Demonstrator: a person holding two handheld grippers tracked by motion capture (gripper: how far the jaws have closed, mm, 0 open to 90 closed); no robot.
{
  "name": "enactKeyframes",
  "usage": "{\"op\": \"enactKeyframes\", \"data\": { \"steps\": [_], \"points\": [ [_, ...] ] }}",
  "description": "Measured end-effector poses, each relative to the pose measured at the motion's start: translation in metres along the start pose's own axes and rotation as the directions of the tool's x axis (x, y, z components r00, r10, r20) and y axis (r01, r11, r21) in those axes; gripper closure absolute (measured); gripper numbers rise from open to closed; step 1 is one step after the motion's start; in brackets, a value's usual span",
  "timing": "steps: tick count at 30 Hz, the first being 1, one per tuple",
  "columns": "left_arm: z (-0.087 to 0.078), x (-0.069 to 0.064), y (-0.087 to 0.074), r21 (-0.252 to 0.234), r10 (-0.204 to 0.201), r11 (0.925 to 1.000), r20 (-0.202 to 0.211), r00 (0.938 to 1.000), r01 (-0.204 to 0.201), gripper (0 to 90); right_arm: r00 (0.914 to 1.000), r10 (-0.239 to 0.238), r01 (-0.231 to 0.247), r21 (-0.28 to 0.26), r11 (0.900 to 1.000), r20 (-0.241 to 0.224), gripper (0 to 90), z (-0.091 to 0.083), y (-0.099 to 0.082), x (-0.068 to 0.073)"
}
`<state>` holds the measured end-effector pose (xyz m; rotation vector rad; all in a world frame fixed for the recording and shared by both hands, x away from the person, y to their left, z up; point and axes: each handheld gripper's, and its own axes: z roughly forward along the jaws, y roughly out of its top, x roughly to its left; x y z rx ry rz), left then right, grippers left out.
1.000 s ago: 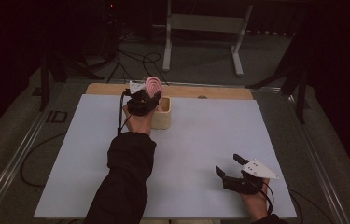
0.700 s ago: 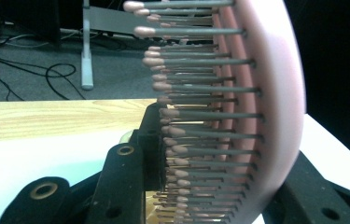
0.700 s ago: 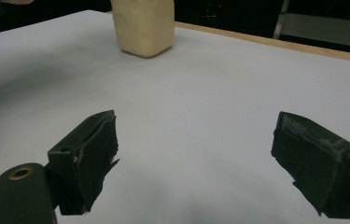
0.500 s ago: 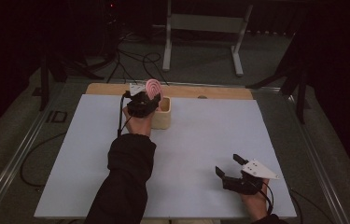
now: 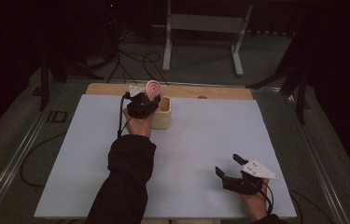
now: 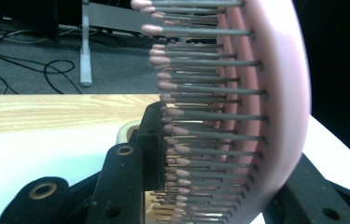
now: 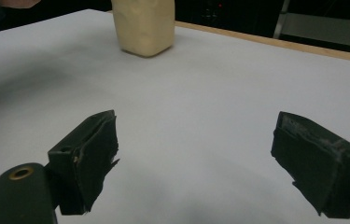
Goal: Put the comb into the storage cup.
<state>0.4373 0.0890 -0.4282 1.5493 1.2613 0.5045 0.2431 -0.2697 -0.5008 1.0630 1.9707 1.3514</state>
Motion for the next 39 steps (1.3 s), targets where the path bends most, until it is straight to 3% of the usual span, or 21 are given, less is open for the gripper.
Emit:
{"op": "enactKeyframes", "data": {
  "steps": [10,39],
  "points": [
    [0.0,0.002,0.0,0.002,-0.008,1.0,0.008,0.9999,0.007,63.5,1.0,-0.003,0.003,0.002,1.0,0.001,14.2,0.0,0.0,0.001],
    [0.004,0.012,-0.005,0.052,-0.009,0.9986,-0.046,0.9989,0.011,58.4,1.0,-0.001,0.001,0.003,1.0,-0.001,14.1,0.0,0.0,0.0]
  ]
}}
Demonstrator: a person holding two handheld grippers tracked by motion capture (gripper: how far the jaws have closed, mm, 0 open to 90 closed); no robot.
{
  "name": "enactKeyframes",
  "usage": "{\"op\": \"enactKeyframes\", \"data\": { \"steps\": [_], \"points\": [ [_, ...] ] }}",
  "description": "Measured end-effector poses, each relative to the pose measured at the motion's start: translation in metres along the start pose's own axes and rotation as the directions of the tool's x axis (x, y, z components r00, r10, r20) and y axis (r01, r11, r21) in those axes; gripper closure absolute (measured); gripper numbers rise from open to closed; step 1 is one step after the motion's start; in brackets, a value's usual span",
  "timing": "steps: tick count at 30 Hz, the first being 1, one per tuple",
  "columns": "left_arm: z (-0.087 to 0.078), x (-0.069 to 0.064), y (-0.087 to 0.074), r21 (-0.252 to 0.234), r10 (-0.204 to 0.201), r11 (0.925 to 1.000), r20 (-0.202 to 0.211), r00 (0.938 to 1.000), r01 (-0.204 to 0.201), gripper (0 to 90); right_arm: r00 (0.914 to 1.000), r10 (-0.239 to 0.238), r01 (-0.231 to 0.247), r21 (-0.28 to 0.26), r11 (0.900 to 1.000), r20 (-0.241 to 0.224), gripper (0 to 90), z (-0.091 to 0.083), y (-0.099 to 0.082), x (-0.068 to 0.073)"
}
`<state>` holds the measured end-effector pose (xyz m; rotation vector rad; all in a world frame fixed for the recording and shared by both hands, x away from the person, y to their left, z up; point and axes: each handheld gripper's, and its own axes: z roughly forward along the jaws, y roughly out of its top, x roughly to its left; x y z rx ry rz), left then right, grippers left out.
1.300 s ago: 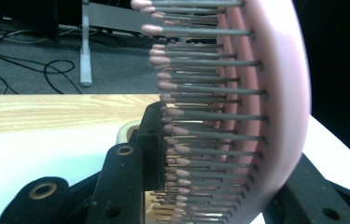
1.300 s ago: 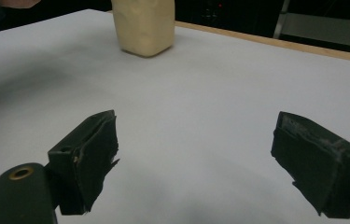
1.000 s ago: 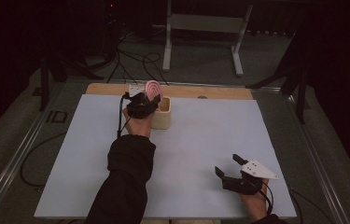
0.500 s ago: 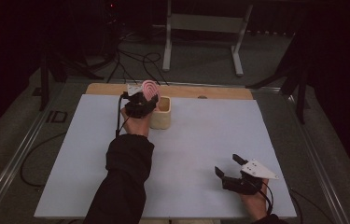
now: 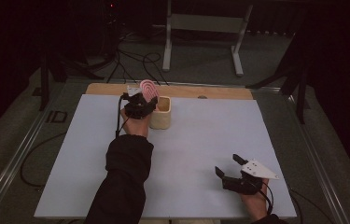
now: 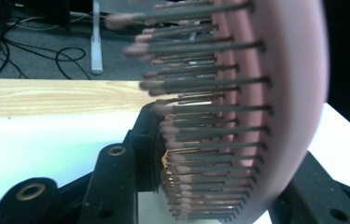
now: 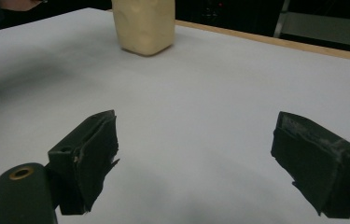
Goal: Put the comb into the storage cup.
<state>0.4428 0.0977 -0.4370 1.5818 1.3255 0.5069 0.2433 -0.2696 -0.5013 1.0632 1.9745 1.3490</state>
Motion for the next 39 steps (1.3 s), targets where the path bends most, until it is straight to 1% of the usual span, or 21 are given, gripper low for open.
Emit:
{"op": "enactKeyframes", "data": {
  "steps": [6,10,13,16,18,20,21,23,25,28,30,31,34,36,39],
  "points": [
    [0.0,0.002,-0.002,-0.003,-0.017,0.9998,-0.017,0.9997,0.017,50.1,1.0,-0.001,0.001,-0.001,1.0,0.001,14.1,0.0,0.0,0.0],
    [-0.002,0.004,-0.003,-0.019,-0.038,0.9991,-0.029,0.9988,0.037,42.7,1.0,-0.001,0.001,0.0,1.0,0.002,14.1,0.0,0.0,0.0],
    [-0.004,0.005,-0.003,-0.031,-0.041,0.9987,-0.051,0.9978,0.04,34.1,1.0,0.0,0.0,-0.001,1.0,0.002,14.1,0.0,0.0,0.0],
    [-0.005,0.005,-0.002,-0.039,-0.038,0.9986,-0.064,0.9973,0.036,26.7,1.0,-0.002,0.002,-0.001,1.0,0.003,14.1,0.0,0.0,0.0],
    [-0.005,0.005,-0.002,-0.033,-0.035,0.9989,-0.072,0.9968,0.033,19.2,1.0,-0.001,0.001,-0.001,1.0,0.002,14.1,0.0,0.0,0.0],
    [-0.006,0.005,-0.002,-0.026,-0.025,0.9994,-0.079,0.9966,0.023,15.1,1.0,-0.002,0.002,0.0,1.0,0.002,14.1,0.0,0.0,0.0],
    [-0.006,0.005,-0.002,-0.018,-0.017,0.9997,-0.079,0.9968,0.016,14.8,1.0,-0.003,0.003,0.0,1.0,0.003,14.1,0.0,0.0,0.0],
    [-0.006,0.006,-0.003,-0.004,-0.008,1.0,-0.071,0.9974,0.008,9.8,1.0,-0.003,0.003,0.0,1.0,0.003,14.1,0.0,0.0,0.0],
    [-0.008,0.006,-0.004,-0.003,-0.003,1.0,-0.051,0.9987,0.003,6.1,1.0,-0.002,0.002,0.001,1.0,0.002,14.1,0.0,0.0,0.0],
    [-0.01,0.007,-0.005,0.004,0.011,0.9999,-0.031,0.9994,-0.011,1.9,1.0,-0.002,0.002,0.0,1.0,0.002,14.1,0.0,0.0,0.0],
    [-0.012,0.007,-0.006,0.004,0.018,0.9998,-0.027,0.9995,-0.018,0.8,1.0,-0.002,0.002,0.0,1.0,0.002,14.1,0.0,0.0,0.0],
    [-0.013,0.007,-0.006,-0.001,0.015,0.9999,-0.022,0.9997,-0.015,0.7,1.0,-0.003,0.003,0.0,1.0,0.002,14.1,0.0,0.0,0.0],
    [-0.016,0.007,-0.007,0.004,0.036,0.9994,-0.013,0.9993,-0.036,0.2,1.0,-0.001,0.001,0.002,1.0,0.001,14.1,0.001,0.0,0.001],
    [-0.018,0.006,-0.008,0.003,0.036,0.9994,0.0,0.9994,-0.036,0.1,1.0,-0.003,0.003,0.003,1.0,0.0,14.1,0.001,0.0,0.002],
    [-0.023,0.003,-0.009,-0.005,0.059,0.9983,0.009,0.9982,-0.059,0.0,1.0,-0.004,0.004,0.003,1.0,-0.001,14.0,0.001,0.0,0.002]
  ]
}}
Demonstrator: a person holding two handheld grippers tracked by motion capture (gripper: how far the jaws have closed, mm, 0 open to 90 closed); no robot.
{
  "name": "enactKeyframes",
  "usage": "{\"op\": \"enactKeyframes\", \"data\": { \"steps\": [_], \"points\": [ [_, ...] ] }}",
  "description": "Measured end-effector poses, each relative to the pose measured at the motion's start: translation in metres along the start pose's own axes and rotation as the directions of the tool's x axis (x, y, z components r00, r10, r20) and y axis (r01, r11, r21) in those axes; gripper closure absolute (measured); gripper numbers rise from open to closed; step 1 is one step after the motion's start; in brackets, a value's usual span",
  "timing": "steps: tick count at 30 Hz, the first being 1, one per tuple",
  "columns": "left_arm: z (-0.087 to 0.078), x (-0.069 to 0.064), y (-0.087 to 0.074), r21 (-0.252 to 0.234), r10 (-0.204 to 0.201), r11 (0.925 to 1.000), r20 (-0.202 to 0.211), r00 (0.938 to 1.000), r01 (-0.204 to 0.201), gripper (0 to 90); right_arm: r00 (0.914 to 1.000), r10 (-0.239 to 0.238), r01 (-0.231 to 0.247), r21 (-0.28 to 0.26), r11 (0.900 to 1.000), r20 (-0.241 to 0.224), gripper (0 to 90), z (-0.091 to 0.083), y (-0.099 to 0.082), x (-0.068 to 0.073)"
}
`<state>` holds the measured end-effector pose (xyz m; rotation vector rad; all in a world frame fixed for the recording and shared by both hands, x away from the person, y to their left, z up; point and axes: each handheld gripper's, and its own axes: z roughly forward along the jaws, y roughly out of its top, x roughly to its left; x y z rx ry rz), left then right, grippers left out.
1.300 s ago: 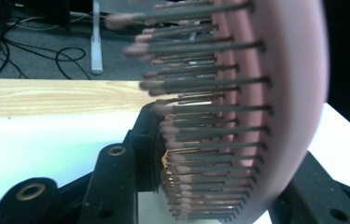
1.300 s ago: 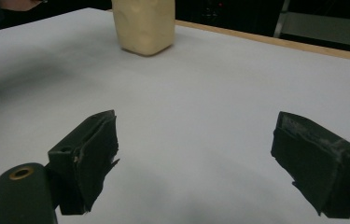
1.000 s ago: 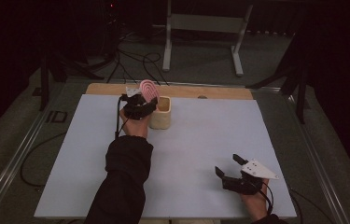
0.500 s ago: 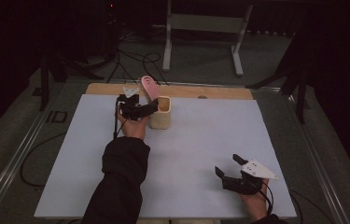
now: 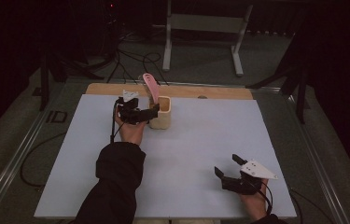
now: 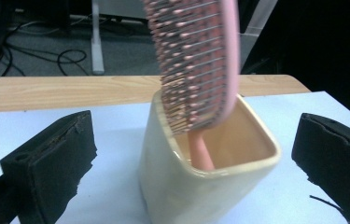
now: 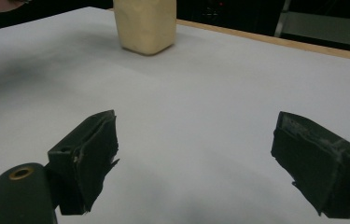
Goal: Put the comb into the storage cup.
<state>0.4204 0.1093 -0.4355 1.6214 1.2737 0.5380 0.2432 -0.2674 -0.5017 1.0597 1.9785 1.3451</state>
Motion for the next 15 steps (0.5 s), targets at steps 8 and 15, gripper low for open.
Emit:
{"op": "enactKeyframes", "data": {
  "steps": [8,15],
  "points": [
    [-0.008,-0.003,-0.002,-0.006,0.053,0.9986,0.017,0.9984,-0.053,0.0,1.0,0.002,-0.002,0.002,1.0,-0.001,14.0,0.0,0.0,0.001],
    [-0.014,0.0,-0.008,0.004,0.078,0.997,0.033,0.9964,-0.078,0.0,1.0,0.008,-0.008,0.0,1.0,0.0,13.9,0.0,0.0,0.0]
  ]
}}
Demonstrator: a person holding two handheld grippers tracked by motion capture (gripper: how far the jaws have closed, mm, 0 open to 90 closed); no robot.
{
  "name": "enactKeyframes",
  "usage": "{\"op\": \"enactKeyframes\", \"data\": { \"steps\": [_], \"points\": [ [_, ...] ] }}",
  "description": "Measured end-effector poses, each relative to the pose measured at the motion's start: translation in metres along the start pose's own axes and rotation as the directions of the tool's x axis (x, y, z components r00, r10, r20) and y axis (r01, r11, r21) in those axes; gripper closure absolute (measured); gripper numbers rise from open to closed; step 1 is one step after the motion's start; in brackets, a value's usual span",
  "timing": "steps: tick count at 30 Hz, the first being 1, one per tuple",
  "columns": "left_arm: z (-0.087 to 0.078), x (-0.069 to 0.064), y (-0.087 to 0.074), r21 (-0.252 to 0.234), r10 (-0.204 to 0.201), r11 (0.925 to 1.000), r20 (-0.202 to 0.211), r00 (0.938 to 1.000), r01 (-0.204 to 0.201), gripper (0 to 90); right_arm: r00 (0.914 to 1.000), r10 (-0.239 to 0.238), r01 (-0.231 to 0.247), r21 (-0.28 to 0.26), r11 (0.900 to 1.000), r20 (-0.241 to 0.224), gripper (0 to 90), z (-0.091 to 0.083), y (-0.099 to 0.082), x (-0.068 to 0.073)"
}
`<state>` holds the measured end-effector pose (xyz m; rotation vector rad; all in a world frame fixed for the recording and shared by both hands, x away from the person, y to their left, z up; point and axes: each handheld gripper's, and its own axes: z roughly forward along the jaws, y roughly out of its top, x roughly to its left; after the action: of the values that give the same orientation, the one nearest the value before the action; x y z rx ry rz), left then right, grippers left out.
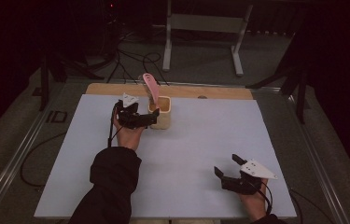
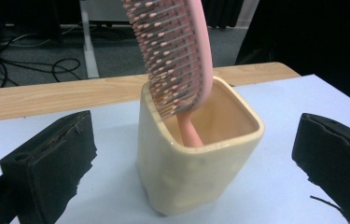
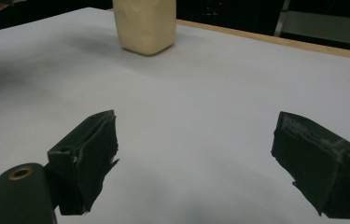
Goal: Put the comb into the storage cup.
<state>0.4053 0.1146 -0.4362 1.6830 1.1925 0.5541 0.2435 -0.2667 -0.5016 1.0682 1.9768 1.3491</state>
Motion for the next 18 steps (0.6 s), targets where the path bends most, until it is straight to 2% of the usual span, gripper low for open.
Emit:
{"op": "enactKeyframes", "data": {
  "steps": [4,9,14,18],
  "points": [
    [-0.007,0.002,-0.007,0.004,0.029,0.9996,0.009,0.9995,-0.029,0.0,1.0,0.003,-0.003,-0.001,1.0,0.001,13.8,0.0,0.0,0.0],
    [-0.02,0.009,-0.018,0.009,0.038,0.9992,0.027,0.9989,-0.038,0.0,1.0,0.004,-0.004,0.004,1.0,0.002,13.7,0.001,0.0,0.0],
    [-0.037,0.017,-0.04,0.0,0.012,0.9999,0.042,0.999,-0.013,0.0,1.0,0.005,-0.005,0.009,0.9999,0.003,13.3,0.002,0.0,0.001],
    [-0.05,0.025,-0.059,0.005,-0.001,1.0,0.037,0.9993,0.001,0.0,1.0,0.005,-0.005,0.013,0.9999,-0.001,13.1,0.002,0.0,0.002]
  ]
}}
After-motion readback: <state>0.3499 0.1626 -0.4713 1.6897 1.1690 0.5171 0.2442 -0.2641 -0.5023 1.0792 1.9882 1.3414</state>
